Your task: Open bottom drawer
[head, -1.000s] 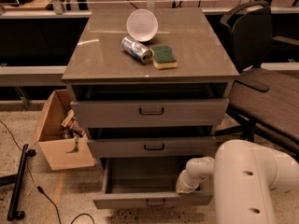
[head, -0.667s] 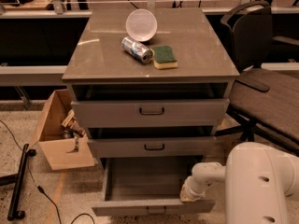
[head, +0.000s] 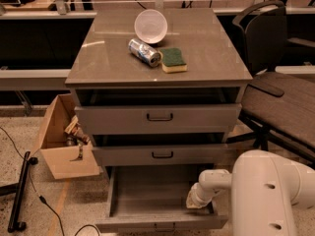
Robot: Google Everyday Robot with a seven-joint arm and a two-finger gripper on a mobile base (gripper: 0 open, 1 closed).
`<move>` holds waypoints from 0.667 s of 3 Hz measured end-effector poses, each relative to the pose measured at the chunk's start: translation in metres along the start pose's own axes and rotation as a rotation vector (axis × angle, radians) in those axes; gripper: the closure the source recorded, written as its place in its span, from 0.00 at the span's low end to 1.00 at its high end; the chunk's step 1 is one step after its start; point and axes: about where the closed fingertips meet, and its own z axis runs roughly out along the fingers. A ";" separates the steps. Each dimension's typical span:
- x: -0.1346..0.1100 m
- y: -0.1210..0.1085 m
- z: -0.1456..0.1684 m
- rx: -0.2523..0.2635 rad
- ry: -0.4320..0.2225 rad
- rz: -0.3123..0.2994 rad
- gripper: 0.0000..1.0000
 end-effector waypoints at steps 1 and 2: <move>-0.005 -0.018 0.009 0.010 -0.015 0.027 1.00; -0.001 -0.023 -0.006 0.016 -0.040 0.101 1.00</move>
Offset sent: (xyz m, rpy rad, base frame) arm 0.0332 -0.0173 0.0293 0.0752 0.0259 -0.2016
